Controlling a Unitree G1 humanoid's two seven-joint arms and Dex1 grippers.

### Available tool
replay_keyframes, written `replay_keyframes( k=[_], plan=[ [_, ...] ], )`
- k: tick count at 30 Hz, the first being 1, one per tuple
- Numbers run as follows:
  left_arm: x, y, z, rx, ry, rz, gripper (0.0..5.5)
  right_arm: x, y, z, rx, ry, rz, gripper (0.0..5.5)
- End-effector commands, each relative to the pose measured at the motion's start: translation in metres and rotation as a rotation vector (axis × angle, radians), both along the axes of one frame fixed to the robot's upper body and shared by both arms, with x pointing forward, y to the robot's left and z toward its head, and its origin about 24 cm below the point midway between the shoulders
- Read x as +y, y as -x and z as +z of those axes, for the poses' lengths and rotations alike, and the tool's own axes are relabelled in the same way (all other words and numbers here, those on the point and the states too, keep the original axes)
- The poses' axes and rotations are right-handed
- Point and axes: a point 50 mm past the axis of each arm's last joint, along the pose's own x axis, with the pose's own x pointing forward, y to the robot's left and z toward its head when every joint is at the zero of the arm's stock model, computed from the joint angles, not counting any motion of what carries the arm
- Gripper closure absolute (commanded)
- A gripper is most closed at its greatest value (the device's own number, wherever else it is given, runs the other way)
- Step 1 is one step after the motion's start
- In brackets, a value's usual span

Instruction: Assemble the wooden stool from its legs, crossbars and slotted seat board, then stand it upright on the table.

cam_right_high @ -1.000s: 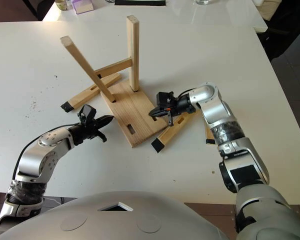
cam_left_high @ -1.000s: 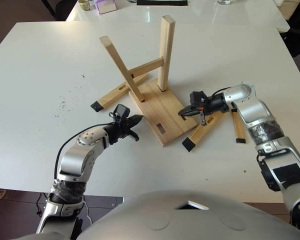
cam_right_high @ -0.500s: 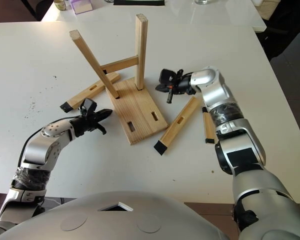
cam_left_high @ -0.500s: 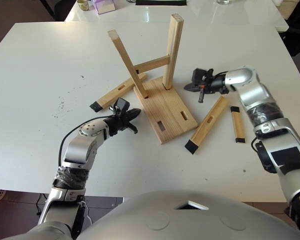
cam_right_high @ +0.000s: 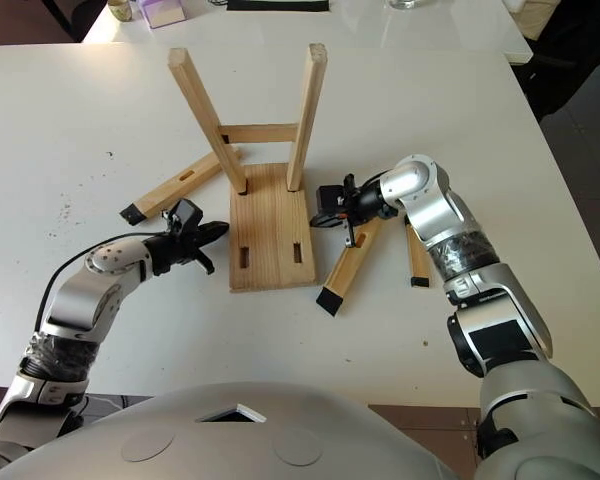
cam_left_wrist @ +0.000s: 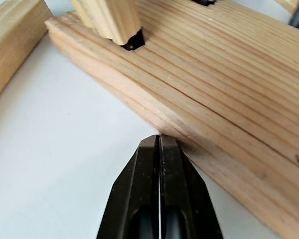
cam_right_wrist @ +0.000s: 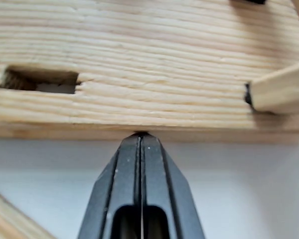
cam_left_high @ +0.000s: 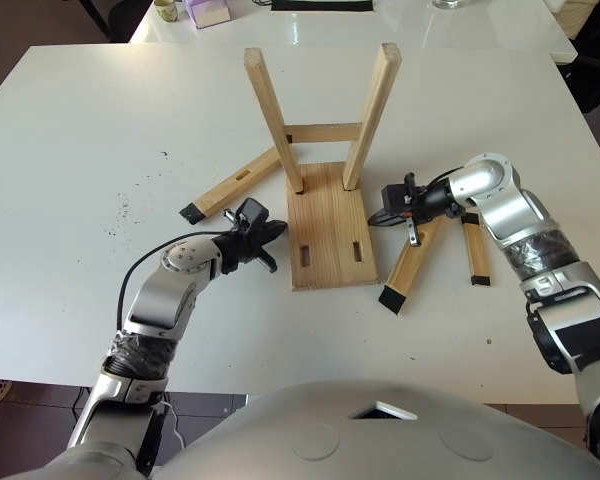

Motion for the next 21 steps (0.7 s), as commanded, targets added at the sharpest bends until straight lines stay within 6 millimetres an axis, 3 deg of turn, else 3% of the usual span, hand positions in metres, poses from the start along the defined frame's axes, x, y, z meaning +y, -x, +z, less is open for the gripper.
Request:
replay_keyframes(
  k=[1, 6, 10, 14, 17, 20, 21],
  plan=[
    [-0.006, -0.004, -0.005, 0.016, 0.007, -0.032, 5.50, 0.007, 0.011, -0.013, 0.035, -0.022, -0.019, 5.48],
    [-0.004, -0.005, -0.003, 0.007, 0.021, -0.016, 5.50, 0.001, 0.007, -0.012, 0.003, -0.050, -0.119, 5.48],
    [0.004, 0.005, 0.015, -0.037, 0.075, 0.056, 5.50, -0.027, 0.002, 0.023, -0.083, -0.102, -0.217, 5.48],
    [0.030, 0.015, 0.035, -0.107, 0.046, 0.222, 5.50, -0.063, 0.026, 0.057, -0.115, -0.117, -0.297, 5.48],
    [0.045, 0.024, 0.060, -0.201, 0.101, 0.375, 5.50, -0.084, 0.037, 0.057, -0.173, -0.111, -0.492, 5.48],
    [0.029, 0.037, 0.099, -0.340, 0.369, 0.474, 5.50, -0.103, 0.044, 0.039, -0.301, -0.100, -0.830, 5.20],
    [0.021, 0.041, 0.109, -0.376, 0.455, 0.494, 5.50, -0.111, 0.045, 0.041, -0.411, -0.170, -1.007, 5.00]
  ],
)
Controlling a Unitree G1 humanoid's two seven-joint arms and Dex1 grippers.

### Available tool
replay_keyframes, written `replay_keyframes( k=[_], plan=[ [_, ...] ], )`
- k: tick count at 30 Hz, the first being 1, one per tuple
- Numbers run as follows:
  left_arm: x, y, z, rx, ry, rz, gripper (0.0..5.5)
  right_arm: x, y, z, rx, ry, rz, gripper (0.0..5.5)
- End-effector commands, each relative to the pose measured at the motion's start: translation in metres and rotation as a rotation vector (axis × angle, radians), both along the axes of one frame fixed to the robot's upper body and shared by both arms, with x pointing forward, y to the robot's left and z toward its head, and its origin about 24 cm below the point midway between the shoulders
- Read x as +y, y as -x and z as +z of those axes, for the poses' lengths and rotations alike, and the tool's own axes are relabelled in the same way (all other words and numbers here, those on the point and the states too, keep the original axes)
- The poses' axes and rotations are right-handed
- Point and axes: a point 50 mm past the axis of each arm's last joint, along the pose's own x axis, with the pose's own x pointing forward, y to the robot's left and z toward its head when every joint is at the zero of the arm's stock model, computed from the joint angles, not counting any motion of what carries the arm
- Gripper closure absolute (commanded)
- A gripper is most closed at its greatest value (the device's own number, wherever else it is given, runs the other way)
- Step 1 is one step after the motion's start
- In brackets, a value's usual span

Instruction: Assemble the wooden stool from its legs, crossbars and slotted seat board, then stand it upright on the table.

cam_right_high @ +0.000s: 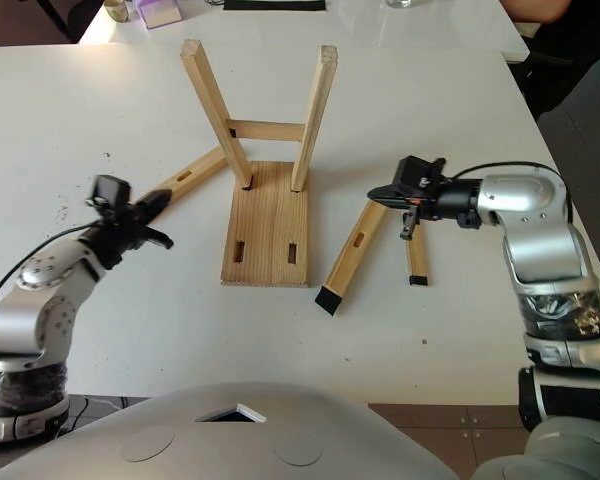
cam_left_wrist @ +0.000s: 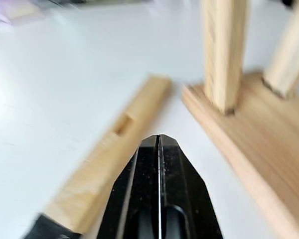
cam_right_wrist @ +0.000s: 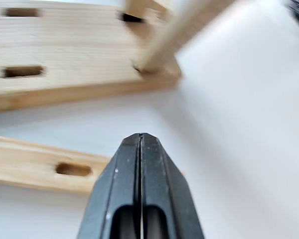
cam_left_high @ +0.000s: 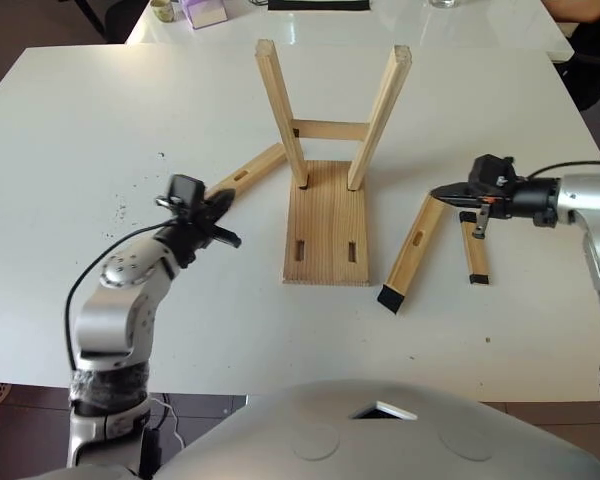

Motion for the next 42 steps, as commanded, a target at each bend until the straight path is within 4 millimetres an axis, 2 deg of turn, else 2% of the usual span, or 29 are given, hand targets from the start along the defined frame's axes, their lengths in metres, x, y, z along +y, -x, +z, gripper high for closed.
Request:
replay_keyframes(
  k=[1, 3, 5, 10, 13, 17, 21, 27, 33, 42],
  plan=[
    [-0.027, 0.018, 0.044, -0.208, 0.298, 0.082, 5.50, -0.027, 0.013, -0.010, -0.227, -0.104, -0.549, 4.86],
    [-0.033, 0.022, 0.052, -0.244, 0.382, 0.133, 5.50, -0.027, 0.038, -0.022, -0.235, -0.146, -0.659, 4.50],
    [-0.031, 0.022, 0.054, -0.247, 0.423, 0.175, 5.50, -0.021, 0.065, -0.038, -0.193, -0.157, -0.705, 4.17],
    [-0.016, 0.026, 0.048, -0.205, 0.411, 0.279, 5.50, -0.005, 0.103, -0.053, -0.015, -0.273, -0.769, 3.40],
    [-0.014, 0.030, 0.048, -0.207, 0.417, 0.294, 5.50, -0.003, 0.107, -0.051, 0.040, -0.319, -0.783, 2.99],
    [-0.012, 0.033, 0.044, -0.199, 0.427, 0.312, 5.50, -0.003, 0.107, -0.052, 0.082, -0.312, -0.831, 2.96],
    [-0.015, 0.031, 0.041, -0.193, 0.432, 0.307, 5.50, -0.007, 0.109, -0.069, 0.111, -0.196, -0.852, 2.96],
    [-0.009, 0.027, 0.028, -0.168, 0.489, 0.346, 5.50, -0.001, 0.120, -0.093, 0.207, -0.172, -0.843, 2.96],
    [-0.013, 0.029, 0.025, -0.159, 0.495, 0.345, 5.50, -0.007, 0.132, -0.103, 0.248, -0.139, -0.860, 2.96],
    [-0.021, 0.032, 0.019, -0.126, 0.476, 0.346, 5.50, -0.023, 0.144, -0.115, 0.255, -0.097, -0.834, 4.13]
  ],
)
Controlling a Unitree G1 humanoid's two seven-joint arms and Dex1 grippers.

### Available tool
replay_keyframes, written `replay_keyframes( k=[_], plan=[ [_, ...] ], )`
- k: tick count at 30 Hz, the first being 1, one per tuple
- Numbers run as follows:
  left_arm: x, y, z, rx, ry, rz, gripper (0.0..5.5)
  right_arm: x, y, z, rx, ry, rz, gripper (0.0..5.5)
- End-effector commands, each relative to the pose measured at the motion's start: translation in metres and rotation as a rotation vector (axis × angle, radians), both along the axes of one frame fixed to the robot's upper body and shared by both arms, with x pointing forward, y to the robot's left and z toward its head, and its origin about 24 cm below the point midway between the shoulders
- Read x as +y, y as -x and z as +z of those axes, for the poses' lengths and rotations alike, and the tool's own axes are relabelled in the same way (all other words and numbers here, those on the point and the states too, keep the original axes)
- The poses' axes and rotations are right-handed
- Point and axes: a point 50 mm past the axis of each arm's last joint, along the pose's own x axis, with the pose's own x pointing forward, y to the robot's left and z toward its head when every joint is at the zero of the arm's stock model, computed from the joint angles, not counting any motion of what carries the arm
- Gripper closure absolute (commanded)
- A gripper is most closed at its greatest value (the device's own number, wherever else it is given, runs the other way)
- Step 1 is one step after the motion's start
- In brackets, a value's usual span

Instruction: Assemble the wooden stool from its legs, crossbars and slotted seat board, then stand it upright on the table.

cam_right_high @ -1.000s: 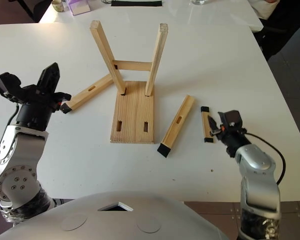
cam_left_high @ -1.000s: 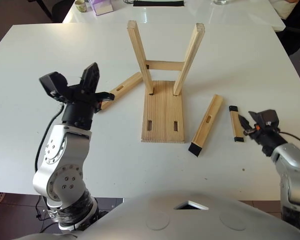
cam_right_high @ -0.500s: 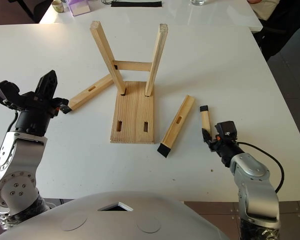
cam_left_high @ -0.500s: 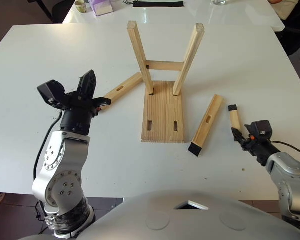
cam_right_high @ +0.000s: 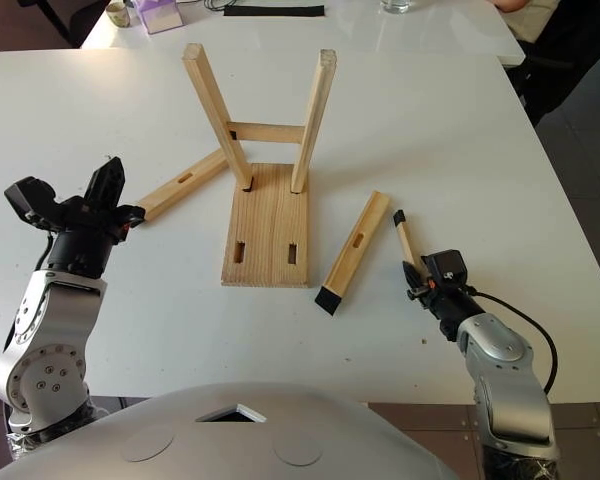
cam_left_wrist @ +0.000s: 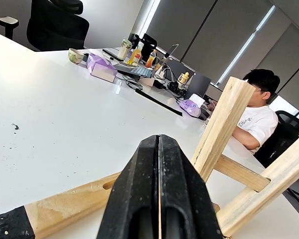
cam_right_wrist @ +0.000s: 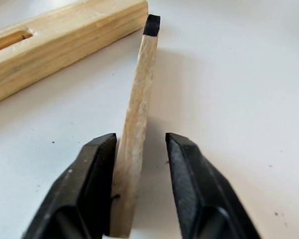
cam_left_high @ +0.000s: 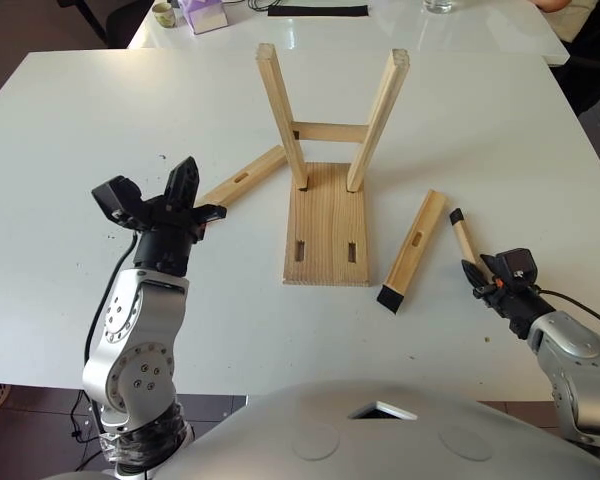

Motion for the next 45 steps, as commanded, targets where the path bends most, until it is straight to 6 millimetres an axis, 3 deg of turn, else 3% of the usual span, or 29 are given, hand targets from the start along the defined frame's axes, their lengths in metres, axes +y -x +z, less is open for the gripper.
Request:
replay_keyframes(
  k=[1, 4, 7, 10, 12, 15, 18, 20, 23, 26, 31, 36, 39, 45],
  plan=[
    [-0.004, 0.002, -0.003, 0.018, -0.012, 0.004, 5.50, -0.017, 0.025, -0.028, 0.172, 0.027, -0.034, 4.33],
    [-0.006, 0.003, -0.003, 0.021, -0.024, 0.018, 5.50, -0.026, 0.015, -0.024, 0.102, 0.033, -0.024, 4.71],
    [0.000, 0.000, 0.003, -0.002, -0.044, 0.070, 5.50, -0.035, -0.042, -0.002, -0.114, 0.057, 0.012, 5.08],
    [0.002, -0.017, 0.015, -0.056, -0.063, 0.066, 5.50, -0.032, -0.115, 0.058, -0.391, 0.034, -0.049, 5.08],
    [-0.001, -0.030, 0.027, -0.106, -0.039, 0.027, 5.50, -0.036, -0.149, 0.105, -0.564, 0.022, -0.117, 5.08],
    [-0.015, -0.050, 0.056, -0.240, 0.137, -0.095, 5.50, -0.018, -0.200, 0.178, -0.841, -0.201, -0.148, 5.08],
    [-0.032, -0.064, 0.094, -0.391, 0.376, -0.286, 5.28, 0.027, -0.206, 0.249, -1.086, -0.279, 0.153, 5.08],
    [-0.039, -0.068, 0.115, -0.455, 0.492, -0.401, 5.00, 0.048, -0.199, 0.279, -1.182, -0.243, 0.328, 5.08],
    [-0.044, -0.069, 0.143, -0.529, 0.675, -0.552, 4.48, 0.059, -0.183, 0.306, -1.266, -0.268, 0.475, 5.08],
    [-0.045, -0.066, 0.163, -0.574, 0.816, -0.659, 3.91, 0.070, -0.172, 0.308, -1.263, -0.352, 0.558, 5.08],
    [-0.046, -0.067, 0.171, -0.511, 0.840, -0.722, 3.13, 0.110, -0.163, 0.248, -1.182, -0.104, 0.623, 5.08],
    [-0.058, -0.071, 0.155, -0.367, 0.601, -0.746, 2.26, 0.133, -0.160, 0.226, -1.203, -0.056, 0.587, 5.08],
    [-0.061, -0.072, 0.144, -0.335, 0.393, -0.724, 2.22, 0.142, -0.156, 0.224, -1.208, -0.055, 0.621, 5.08],
    [-0.068, -0.073, 0.140, -0.342, 0.344, -0.768, 2.22, 0.155, -0.145, 0.209, -1.163, -0.112, 0.716, 5.08]
  ],
)
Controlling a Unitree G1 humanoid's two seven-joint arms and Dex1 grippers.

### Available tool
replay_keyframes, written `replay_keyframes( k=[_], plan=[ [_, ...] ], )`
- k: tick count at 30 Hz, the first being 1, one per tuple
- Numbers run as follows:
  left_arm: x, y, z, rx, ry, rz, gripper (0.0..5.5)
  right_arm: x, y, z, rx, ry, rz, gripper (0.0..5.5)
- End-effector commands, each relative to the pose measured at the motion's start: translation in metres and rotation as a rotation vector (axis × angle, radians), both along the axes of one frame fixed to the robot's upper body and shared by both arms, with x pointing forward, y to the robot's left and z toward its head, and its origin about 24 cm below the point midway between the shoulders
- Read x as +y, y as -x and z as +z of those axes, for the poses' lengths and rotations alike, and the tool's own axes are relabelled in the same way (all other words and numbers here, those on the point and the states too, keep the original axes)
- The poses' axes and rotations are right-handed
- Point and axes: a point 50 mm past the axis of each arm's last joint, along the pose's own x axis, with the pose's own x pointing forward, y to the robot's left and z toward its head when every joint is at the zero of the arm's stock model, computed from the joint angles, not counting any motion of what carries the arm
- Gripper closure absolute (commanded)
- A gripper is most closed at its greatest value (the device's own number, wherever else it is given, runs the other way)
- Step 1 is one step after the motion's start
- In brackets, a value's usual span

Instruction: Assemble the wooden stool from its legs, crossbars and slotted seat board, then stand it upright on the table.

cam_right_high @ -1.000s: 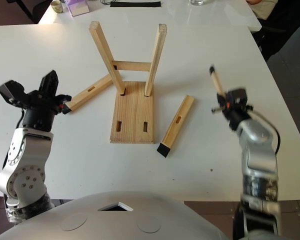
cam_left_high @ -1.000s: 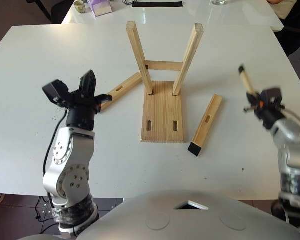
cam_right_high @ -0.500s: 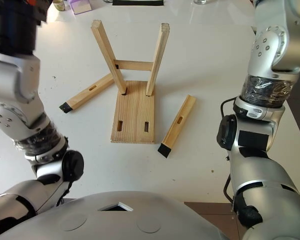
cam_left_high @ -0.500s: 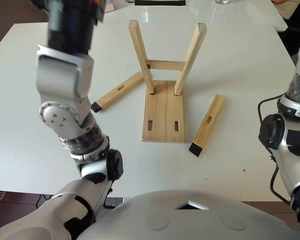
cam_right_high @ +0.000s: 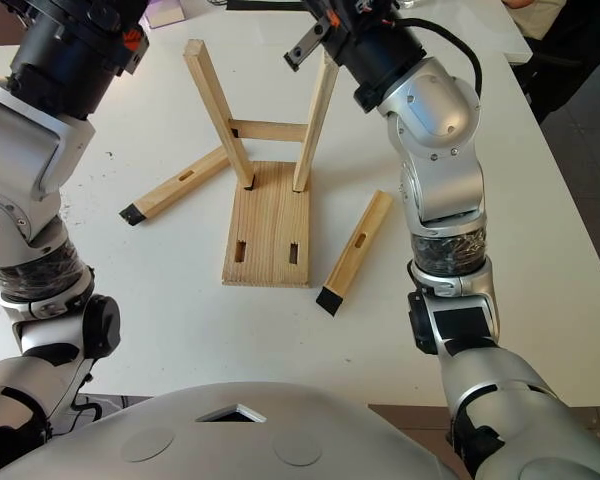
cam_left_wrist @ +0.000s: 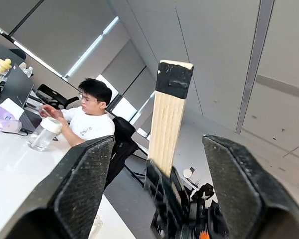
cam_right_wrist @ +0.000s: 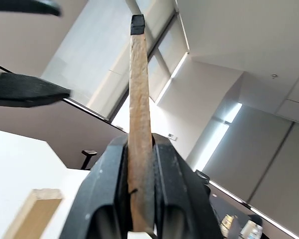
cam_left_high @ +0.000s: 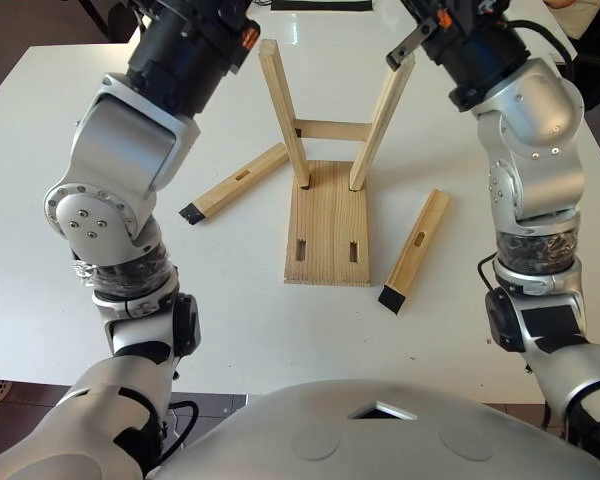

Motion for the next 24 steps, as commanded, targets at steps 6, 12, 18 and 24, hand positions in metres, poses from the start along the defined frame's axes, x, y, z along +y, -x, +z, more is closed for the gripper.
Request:
replay_keyframes(
  k=[6, 12, 18, 24],
  plan=[
    [-0.017, 0.005, 0.001, -0.039, -0.048, -0.057, 2.22, 0.010, 0.014, -0.025, 0.142, -0.005, 0.172, 5.08],
    [-0.016, 0.003, 0.003, -0.039, -0.044, -0.036, 2.22, 0.002, 0.017, -0.029, 0.239, -0.045, 0.233, 5.08],
    [-0.013, 0.003, 0.001, -0.037, -0.047, -0.028, 2.22, -0.006, 0.021, -0.033, 0.295, -0.019, 0.276, 5.08],
    [-0.008, 0.001, -0.002, -0.032, -0.059, -0.005, 3.10, -0.009, 0.022, -0.033, 0.304, -0.004, 0.293, 5.08]
  ],
)
